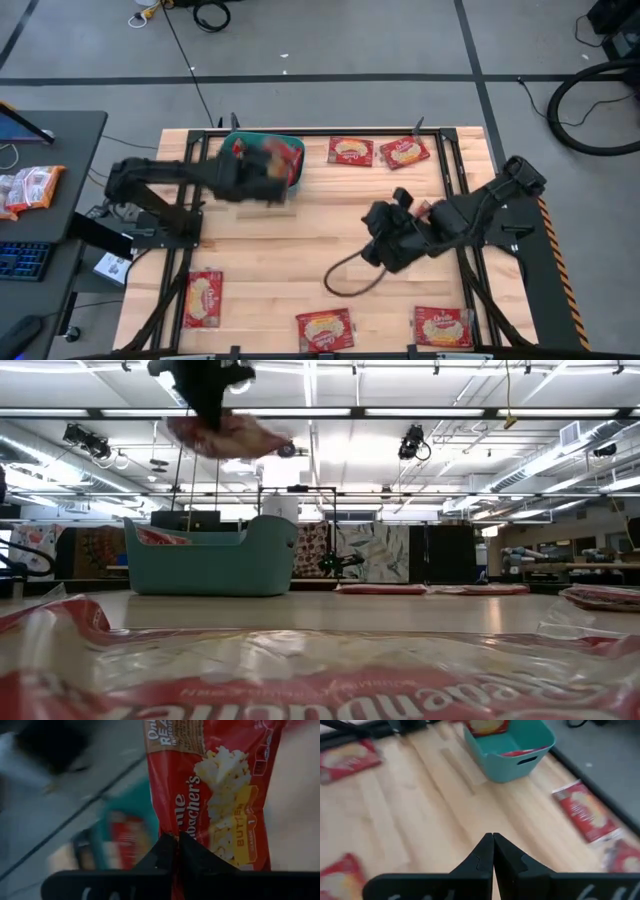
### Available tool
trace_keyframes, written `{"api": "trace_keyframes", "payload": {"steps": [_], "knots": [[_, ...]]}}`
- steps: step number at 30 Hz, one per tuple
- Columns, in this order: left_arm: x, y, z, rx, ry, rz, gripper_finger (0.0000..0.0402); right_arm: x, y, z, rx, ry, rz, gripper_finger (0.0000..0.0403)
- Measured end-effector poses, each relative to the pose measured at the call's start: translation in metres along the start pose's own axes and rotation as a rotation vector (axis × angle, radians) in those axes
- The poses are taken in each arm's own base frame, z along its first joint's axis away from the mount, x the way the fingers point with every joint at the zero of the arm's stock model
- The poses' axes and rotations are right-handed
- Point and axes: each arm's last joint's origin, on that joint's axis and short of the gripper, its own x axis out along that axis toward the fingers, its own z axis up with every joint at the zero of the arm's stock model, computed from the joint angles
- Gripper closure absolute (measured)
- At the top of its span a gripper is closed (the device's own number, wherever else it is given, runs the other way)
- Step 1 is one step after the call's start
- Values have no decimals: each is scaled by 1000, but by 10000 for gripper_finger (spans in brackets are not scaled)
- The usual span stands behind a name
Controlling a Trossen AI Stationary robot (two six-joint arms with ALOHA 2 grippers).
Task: Sort popcorn bags into baskets
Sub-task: Put the popcorn bag into the green bin
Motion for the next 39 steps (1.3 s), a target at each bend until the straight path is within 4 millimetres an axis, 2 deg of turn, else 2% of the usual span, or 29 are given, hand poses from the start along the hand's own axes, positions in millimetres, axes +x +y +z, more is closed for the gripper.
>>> {"api": "trace_keyframes", "payload": {"steps": [3, 6, 13, 17, 21, 28, 34, 39], "knots": [[26, 24, 10, -30, 28, 170, 387, 13, -11, 10, -84, 39, -17, 392], [59, 33, 14, -41, 98, 276, 386, 25, -22, 18, -146, 96, -8, 392], [130, 36, -7, -41, 339, 439, 385, 41, -54, 35, -290, 176, 36, 392], [154, 27, -21, -67, 427, 488, 385, 47, -71, 41, -336, 148, 110, 392], [168, 10, -29, -39, 469, 504, 385, 60, -79, 32, -332, 88, 251, 392], [186, -12, -44, 80, 535, 544, 385, 82, -89, -11, -233, 75, 416, 392], [197, -18, -50, 203, 596, 546, 367, 91, -93, -38, -173, 152, 459, 392], [198, -16, -51, 210, 642, 526, 347, 98, -92, -47, -154, 190, 488, 392]]}}
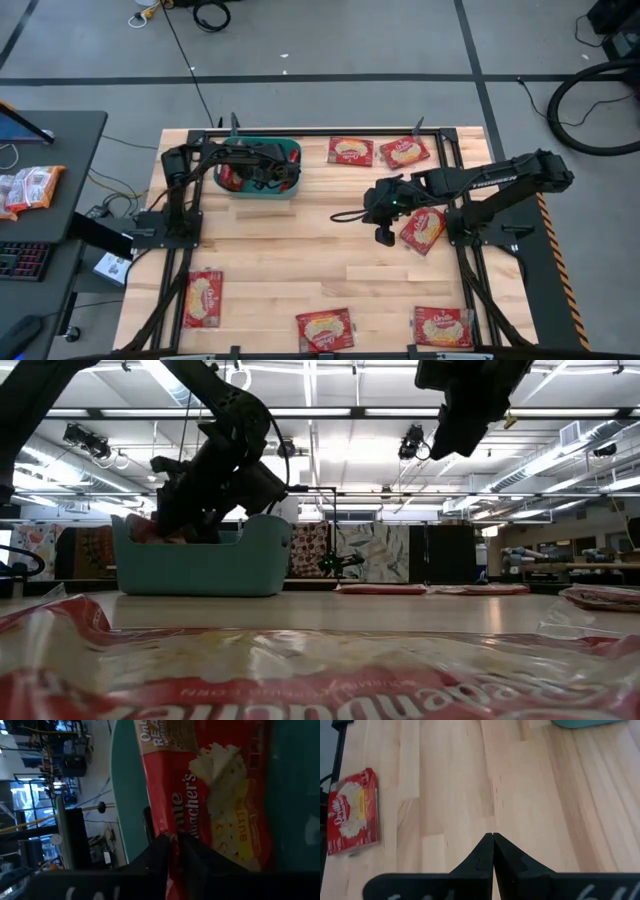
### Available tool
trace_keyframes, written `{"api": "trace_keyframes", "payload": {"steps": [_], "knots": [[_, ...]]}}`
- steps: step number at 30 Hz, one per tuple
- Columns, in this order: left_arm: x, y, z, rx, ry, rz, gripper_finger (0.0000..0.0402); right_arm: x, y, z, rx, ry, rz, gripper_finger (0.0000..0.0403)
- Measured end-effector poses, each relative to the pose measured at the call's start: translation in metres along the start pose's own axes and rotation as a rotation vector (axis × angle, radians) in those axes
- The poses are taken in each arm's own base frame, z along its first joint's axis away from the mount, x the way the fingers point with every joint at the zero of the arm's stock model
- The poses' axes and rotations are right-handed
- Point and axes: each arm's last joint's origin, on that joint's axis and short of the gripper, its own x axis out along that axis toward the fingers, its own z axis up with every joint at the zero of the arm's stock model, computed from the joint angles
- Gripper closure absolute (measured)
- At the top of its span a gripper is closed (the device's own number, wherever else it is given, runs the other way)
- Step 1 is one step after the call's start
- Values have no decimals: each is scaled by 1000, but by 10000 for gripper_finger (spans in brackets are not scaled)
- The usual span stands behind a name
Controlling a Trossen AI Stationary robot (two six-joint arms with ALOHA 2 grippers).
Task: Sort popcorn bags into baskets
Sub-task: Put the popcorn bag into the green bin
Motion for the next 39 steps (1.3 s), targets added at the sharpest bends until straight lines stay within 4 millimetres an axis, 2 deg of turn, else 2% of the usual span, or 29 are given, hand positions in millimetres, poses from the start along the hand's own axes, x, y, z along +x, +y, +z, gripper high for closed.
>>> {"api": "trace_keyframes", "payload": {"steps": [7, 13, 17, 20, 22, 25, 28, 32, 35, 39], "knots": [[-1, 1, -1, 5, 31, -20, 312, 0, -3, 0, 16, -17, -38, 392], [-8, 7, 0, 18, 37, -45, 278, -1, -19, 6, 71, -60, -141, 388], [-24, 24, 1, -34, -7, -107, 258, -3, -37, 11, -89, -92, -326, 381], [-36, 49, -3, -102, -55, -171, 249, 0, -52, 14, -249, -107, -486, 374], [-43, 70, -9, -155, -90, -213, 248, 7, -64, 15, -300, -118, -513, 365], [-52, 102, -21, -245, -162, -270, 249, 22, -86, 16, -283, -124, -458, 340], [-58, 134, -36, -325, -229, -324, 250, 46, -107, 9, -240, -37, -437, 301], [-64, 163, -52, -389, -309, -457, 250, 73, -127, 14, -204, 63, -455, 241], [-66, 166, -55, -453, -320, -626, 250, 84, -131, 32, -178, 109, -443, 204], [-57, 152, -54, -541, -267, -703, 250, 88, -124, 61, -135, 127, -418, 178]]}}
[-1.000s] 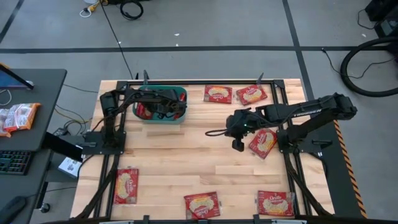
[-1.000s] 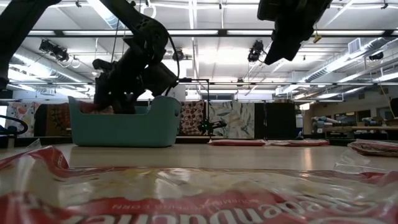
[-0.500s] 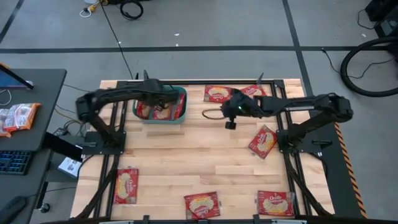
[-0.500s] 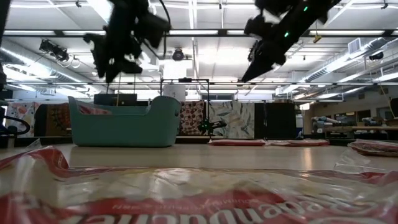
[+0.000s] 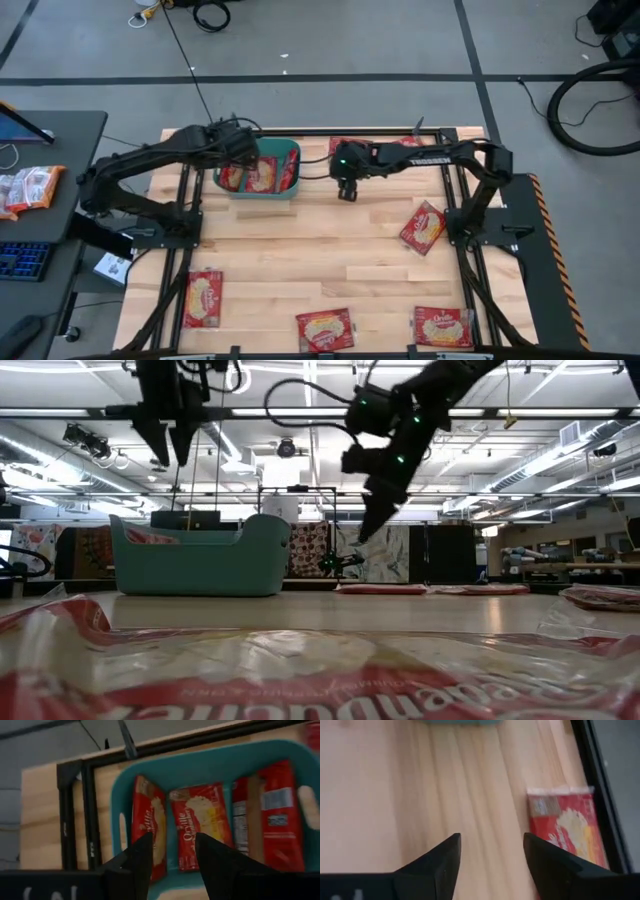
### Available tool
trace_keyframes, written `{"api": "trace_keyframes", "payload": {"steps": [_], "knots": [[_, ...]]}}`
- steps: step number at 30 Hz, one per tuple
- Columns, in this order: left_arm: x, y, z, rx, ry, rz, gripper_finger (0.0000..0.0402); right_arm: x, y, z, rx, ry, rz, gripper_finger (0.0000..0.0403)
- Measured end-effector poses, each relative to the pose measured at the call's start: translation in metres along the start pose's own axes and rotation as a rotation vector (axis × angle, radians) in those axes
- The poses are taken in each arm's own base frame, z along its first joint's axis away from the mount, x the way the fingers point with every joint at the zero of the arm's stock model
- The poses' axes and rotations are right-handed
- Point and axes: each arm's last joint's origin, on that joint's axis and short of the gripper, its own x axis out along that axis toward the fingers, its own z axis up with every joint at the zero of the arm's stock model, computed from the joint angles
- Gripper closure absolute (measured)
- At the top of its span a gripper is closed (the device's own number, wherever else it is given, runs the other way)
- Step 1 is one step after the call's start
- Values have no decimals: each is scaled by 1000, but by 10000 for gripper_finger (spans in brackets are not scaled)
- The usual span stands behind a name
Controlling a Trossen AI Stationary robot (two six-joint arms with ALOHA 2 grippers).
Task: Sort popcorn bags into baskets
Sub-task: Put the popcorn bag into the green bin
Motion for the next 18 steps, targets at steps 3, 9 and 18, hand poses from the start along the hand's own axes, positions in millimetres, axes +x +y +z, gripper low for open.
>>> {"api": "trace_keyframes", "payload": {"steps": [3, 9, 18], "knots": [[23, -10, -11, -43, 26, -1, 249, -11, 2, 16, 26, -27, 19, 172], [75, -30, -25, -94, 180, -38, 218, -36, 4, 21, 28, -82, 52, 175], [138, -47, -22, -12, 365, 107, 206, -44, 3, 15, 21, -27, 58, 176]]}}
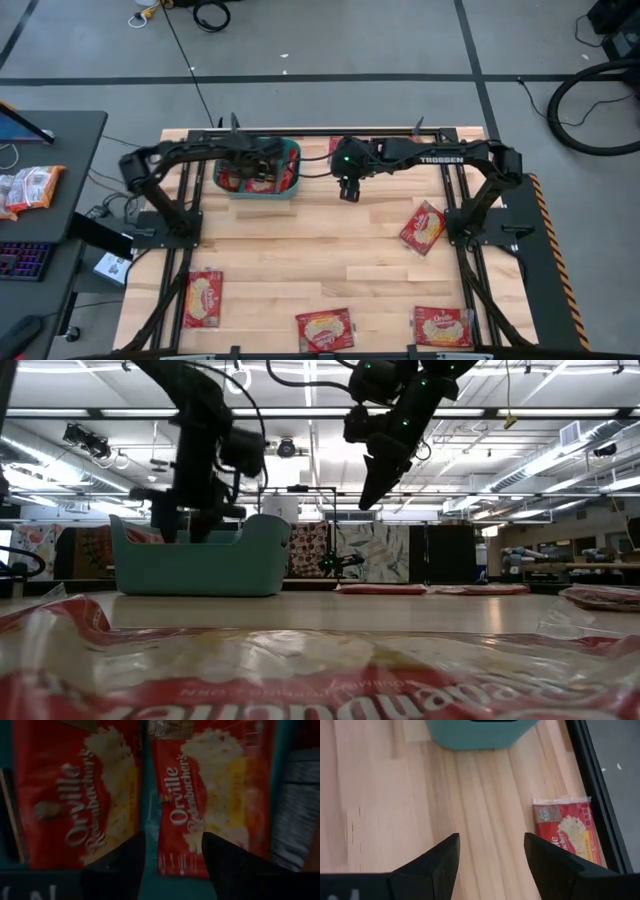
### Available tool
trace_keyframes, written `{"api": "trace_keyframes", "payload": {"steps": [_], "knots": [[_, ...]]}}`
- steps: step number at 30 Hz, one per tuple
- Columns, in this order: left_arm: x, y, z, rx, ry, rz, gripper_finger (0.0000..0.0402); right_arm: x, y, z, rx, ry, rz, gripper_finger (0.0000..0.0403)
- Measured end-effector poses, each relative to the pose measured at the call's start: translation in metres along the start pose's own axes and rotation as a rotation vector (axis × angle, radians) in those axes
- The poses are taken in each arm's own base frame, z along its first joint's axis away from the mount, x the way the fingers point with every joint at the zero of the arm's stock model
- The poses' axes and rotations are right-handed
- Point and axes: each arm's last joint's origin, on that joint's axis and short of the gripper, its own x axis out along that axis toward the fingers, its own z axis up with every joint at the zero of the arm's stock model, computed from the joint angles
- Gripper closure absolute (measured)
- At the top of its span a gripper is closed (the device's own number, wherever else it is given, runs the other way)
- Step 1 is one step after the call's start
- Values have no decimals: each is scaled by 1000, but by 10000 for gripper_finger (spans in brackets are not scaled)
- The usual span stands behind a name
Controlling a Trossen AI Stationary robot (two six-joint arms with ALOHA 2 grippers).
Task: Sort popcorn bags into baskets
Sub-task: Put the popcorn bag into the green bin
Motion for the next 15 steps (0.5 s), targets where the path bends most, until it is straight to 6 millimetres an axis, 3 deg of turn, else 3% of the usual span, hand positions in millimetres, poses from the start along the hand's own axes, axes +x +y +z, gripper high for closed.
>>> {"api": "trace_keyframes", "payload": {"steps": [7, 15], "knots": [[31, -2, 12, 23, 96, 61, 211, 0, 0, -2, -3, 20, 6, 176], [42, 6, 43, -53, 111, -111, 186, 0, 1, -8, -11, 79, 17, 176]]}}
